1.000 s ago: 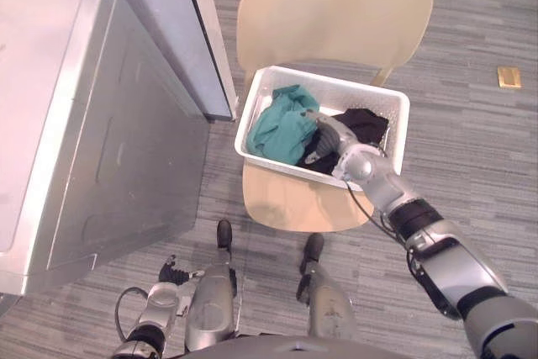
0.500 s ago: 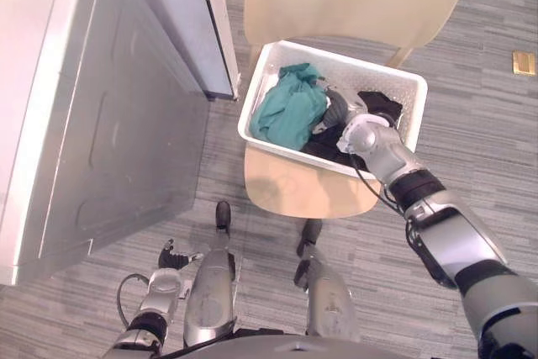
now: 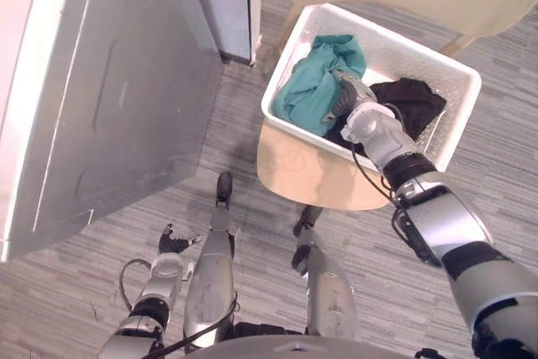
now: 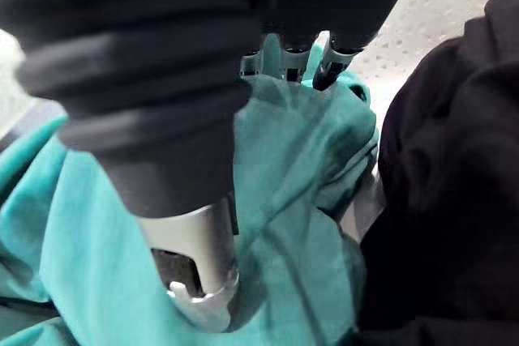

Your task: Pick up the laundry basket with both hands and put the clothes into the washing machine.

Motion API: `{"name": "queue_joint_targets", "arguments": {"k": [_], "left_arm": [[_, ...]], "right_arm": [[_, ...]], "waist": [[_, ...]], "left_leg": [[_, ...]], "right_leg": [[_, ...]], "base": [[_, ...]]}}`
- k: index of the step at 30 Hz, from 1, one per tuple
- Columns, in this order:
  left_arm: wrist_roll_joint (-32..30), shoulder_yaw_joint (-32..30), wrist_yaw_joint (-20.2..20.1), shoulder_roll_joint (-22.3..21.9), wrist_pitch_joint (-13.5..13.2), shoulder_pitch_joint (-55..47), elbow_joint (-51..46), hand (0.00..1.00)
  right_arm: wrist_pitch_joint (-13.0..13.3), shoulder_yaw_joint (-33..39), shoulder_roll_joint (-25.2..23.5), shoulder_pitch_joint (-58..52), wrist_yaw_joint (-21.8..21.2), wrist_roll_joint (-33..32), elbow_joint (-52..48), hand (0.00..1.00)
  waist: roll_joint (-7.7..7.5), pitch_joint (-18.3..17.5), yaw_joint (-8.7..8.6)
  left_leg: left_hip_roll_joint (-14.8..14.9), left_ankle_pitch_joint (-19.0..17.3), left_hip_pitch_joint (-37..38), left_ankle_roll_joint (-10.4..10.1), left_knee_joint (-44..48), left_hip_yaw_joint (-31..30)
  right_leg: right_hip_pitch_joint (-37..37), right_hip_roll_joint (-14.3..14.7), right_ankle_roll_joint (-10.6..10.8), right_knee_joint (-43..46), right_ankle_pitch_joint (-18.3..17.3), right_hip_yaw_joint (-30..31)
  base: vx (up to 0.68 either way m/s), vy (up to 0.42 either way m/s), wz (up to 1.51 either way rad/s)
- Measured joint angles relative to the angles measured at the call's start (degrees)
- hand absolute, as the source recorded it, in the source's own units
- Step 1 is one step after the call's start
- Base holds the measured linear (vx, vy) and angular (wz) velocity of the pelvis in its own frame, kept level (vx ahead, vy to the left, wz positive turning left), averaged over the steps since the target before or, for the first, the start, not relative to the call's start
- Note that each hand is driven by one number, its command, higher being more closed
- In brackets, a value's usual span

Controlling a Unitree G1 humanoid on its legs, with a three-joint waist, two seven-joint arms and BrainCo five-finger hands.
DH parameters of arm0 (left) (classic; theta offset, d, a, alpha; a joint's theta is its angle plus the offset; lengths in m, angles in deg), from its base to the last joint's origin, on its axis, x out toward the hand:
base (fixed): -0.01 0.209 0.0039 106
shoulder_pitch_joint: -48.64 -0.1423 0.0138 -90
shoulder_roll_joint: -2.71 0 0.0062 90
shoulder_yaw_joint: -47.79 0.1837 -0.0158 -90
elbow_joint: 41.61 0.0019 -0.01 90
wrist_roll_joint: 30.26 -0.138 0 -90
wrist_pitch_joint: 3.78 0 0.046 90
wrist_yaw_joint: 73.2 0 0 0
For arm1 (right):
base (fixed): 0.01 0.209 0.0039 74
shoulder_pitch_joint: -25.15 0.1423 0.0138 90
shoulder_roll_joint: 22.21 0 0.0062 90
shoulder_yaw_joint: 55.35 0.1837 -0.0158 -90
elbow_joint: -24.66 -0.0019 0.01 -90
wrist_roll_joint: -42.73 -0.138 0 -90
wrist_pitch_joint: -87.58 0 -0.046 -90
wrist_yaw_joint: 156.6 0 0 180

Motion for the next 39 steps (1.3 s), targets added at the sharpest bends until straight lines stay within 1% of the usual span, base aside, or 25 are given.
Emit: {"name": "queue_joint_targets", "arguments": {"k": [2, 5, 8, 9, 11, 13, 21, 22, 29, 39], "left_arm": [[0.54, 0.04, 0.38, 0.01, -0.14, 0.18, -0.01, 0.00], [1.08, 0.28, 1.27, -0.06, -0.47, 0.64, -0.04, 0.00], [1.10, 0.46, 1.42, 0.02, -0.60, 1.18, -0.46, 0.00], [1.15, 0.47, 1.52, 0.07, -0.66, 1.50, -0.45, 0.00], [1.41, 0.61, 1.70, 0.03, -0.66, 1.88, -0.46, 0.00], [1.63, 0.87, 2.00, 0.04, -0.68, 2.04, -0.46, 0.00], [1.63, 1.18, 2.44, -0.06, -0.65, 3.16, -0.43, 0.00], [1.63, 1.21, 2.45, -0.06, -0.65, 3.29, -0.46, 0.00], [1.63, 2.36, 2.48, -0.04, -0.65, 4.10, -0.49, 0.00], [1.63, 2.73, 2.66, 0.07, -0.68, 4.24, -0.54, 0.00]], "right_arm": [[-0.07, 0.86, -0.74, 0.00, 0.37, 0.57, 0.38, 0.00], [-0.06, 1.55, -1.71, -0.03, 2.14, 1.16, 1.41, 0.00], [-0.12, 2.15, -1.73, -0.41, 2.50, 1.22, 1.68, 0.00], [-0.15, 2.27, -1.73, -0.43, 2.68, 1.74, 1.77, 0.00], [-0.15, 2.56, -1.82, -0.46, 2.78, 2.83, 1.97, 0.00], [-0.14, 2.73, -1.95, -0.64, 3.89, 2.93, 2.41, 0.00], [-0.17, 3.78, -2.40, -0.86, 4.78, 2.87, 2.91, 0.00], [-0.15, 3.78, -2.54, -0.84, 4.83, 2.86, 3.24, 1.00], [-0.15, 3.81, -2.98, -0.86, 6.46, 2.87, 3.51, 1.00], [-0.05, 4.79, -3.79, -0.85, 6.59, 2.48, 3.24, 1.00]], "waist": [[0.00, 0.00, -0.02], [-0.03, 0.02, 0.26], [-0.20, 0.11, 0.11], [-0.41, 0.22, 0.40], [-0.45, 0.24, 0.45], [-0.46, 0.25, 0.46], [-0.64, 0.35, 0.41], [-0.75, 0.40, 0.38], [-0.83, 0.44, 0.28], [-0.87, 0.44, 0.25]], "left_leg": [[0.05, 0.08, -0.54, -0.08, 0.00, -0.69], [0.07, 0.23, -1.66, -0.11, -0.01, -1.16], [0.25, 0.61, -2.96, -0.31, -0.02, -2.53], [0.39, 0.65, -3.16, -0.38, -0.01, -2.75], [0.47, 0.75, -3.56, -0.51, -0.02, -3.22], [0.55, 0.81, -3.80, -0.58, -0.02, -3.60], [0.70, 0.99, -4.47, -0.74, -0.04, -4.36], [0.77, 1.00, -4.52, -0.76, -0.05, -4.41], [1.15, 1.25, -5.05, -1.09, -0.07, -5.21], [2.02, 1.69, -5.52, -1.52, -0.08, -5.43]], "right_leg": [[0.01, 0.17, 0.00, -0.23, 0.00, -0.23], [-0.67, 0.26, 0.00, -0.42, 0.00, -0.57], [-0.98, 0.63, -0.01, -0.79, 0.01, -1.91], [-0.97, 0.82, -0.03, -0.94, 0.02, -2.02], [-0.97, 1.00, -0.07, -1.18, 0.05, -2.30], [-0.91, 1.14, -0.11, -1.37, 0.08, -2.66], [-0.99, 1.40, -0.11, -1.59, 0.08, -3.37], [-1.02, 1.47, -0.11, -1.60, 0.08, -3.37], [-1.09, 2.01, -0.12, -1.71, 0.07, -3.51], [-1.47, 2.91, -0.37, -1.75, 0.24, -3.41]], "base": [[0.00, -0.038, 0.14], [-0.01, -0.032, 0.06], [0.00, -0.032, 0.15], [0.00, -0.035, 0.12], [0.00, -0.031, 0.08], [0.00, -0.024, 0.07], [0.00, -0.008, 0.03], [0.00, 0.000, 0.00], [0.00, -0.008, 0.02], [0.00, 0.000, 0.00]]}}
